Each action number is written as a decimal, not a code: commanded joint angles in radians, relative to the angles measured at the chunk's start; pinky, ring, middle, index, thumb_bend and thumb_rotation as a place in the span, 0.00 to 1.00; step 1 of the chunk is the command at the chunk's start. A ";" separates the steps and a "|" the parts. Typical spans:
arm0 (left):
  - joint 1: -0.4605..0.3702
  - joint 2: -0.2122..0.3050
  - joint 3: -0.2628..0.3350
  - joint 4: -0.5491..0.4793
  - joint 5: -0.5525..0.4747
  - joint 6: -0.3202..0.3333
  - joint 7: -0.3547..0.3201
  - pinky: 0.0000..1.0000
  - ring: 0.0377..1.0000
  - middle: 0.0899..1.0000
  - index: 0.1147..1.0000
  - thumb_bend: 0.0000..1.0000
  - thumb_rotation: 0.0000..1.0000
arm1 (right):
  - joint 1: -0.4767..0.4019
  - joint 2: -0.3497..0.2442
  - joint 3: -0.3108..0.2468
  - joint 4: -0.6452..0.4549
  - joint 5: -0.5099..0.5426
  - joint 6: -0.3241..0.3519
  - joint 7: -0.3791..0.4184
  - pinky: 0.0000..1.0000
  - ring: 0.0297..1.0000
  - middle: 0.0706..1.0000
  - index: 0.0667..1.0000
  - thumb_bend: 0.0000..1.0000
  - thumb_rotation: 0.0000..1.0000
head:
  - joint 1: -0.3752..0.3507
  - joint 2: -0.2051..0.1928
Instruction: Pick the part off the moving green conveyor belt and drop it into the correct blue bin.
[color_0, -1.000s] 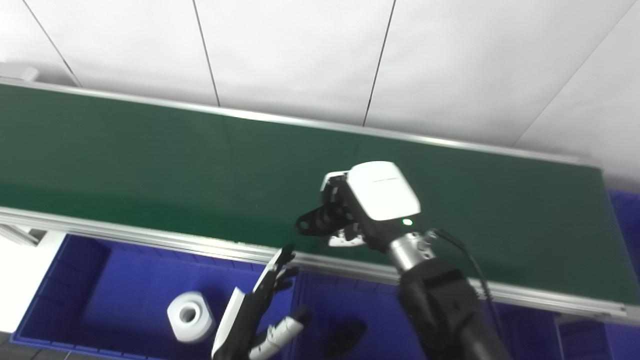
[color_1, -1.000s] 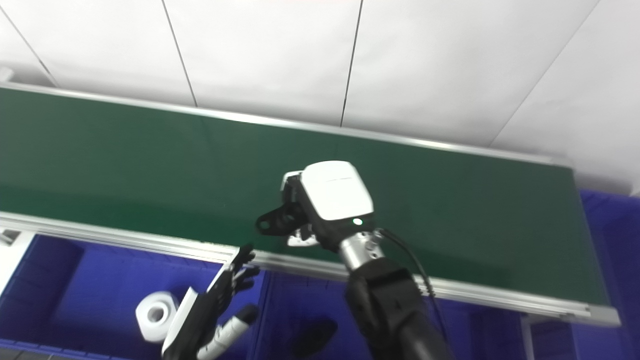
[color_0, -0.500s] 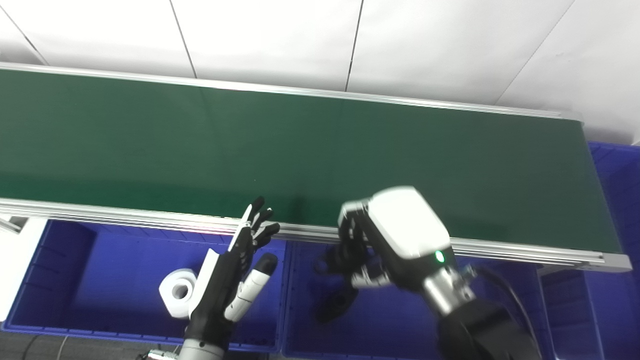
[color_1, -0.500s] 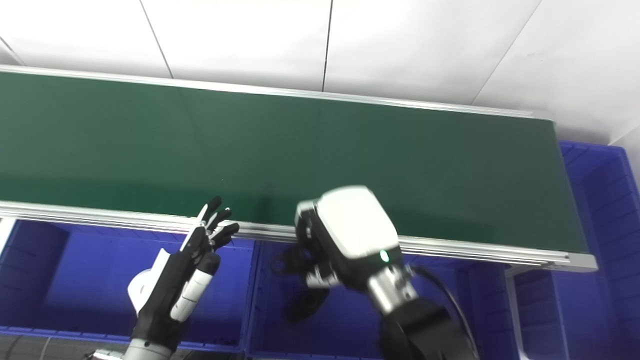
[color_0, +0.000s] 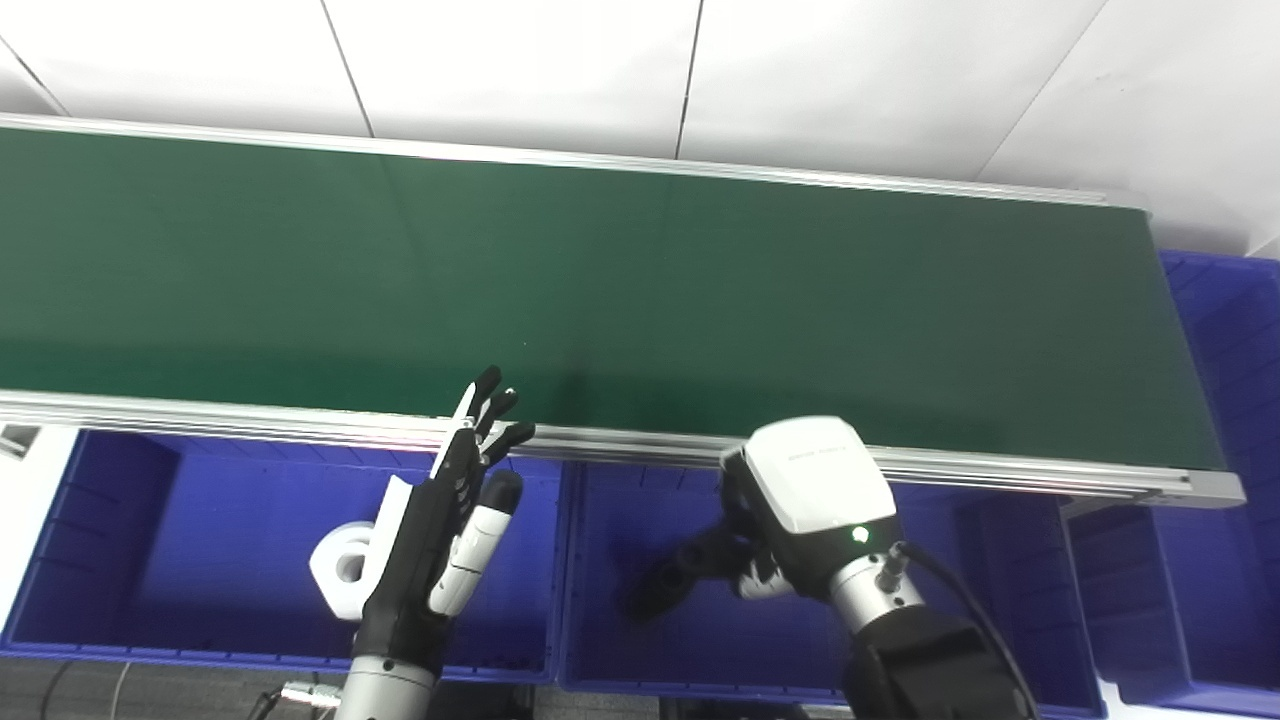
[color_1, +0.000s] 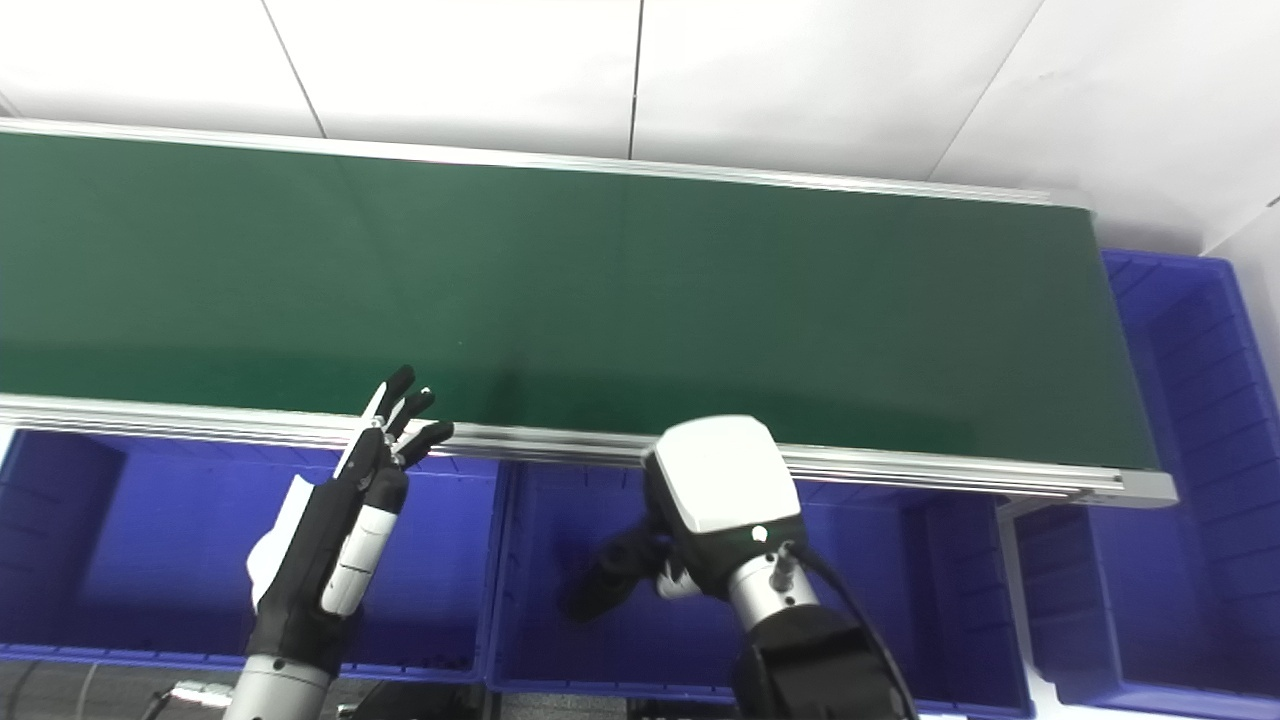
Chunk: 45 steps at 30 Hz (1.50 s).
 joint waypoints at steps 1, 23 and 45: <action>0.009 0.000 -0.006 -0.035 0.000 -0.023 -0.004 0.94 0.86 0.94 0.97 0.52 0.95 | -0.006 0.012 -0.010 -0.029 -0.009 -0.063 0.023 0.66 0.73 0.78 0.81 0.99 0.77 | 0.005 -0.002; 0.032 -0.017 -0.021 0.023 0.026 -0.084 0.021 0.89 0.84 0.93 0.96 0.52 0.97 | 0.285 0.300 -0.053 -0.267 0.788 0.117 -0.091 0.62 0.72 0.77 0.75 0.91 0.99 | 0.064 -0.102; -0.020 0.010 0.078 0.243 -0.067 -0.290 0.030 0.96 0.86 0.93 0.98 0.49 0.99 | 0.347 0.414 -0.075 0.485 1.371 -0.477 -1.147 0.93 0.92 0.95 0.93 0.67 1.00 | -0.025 -0.297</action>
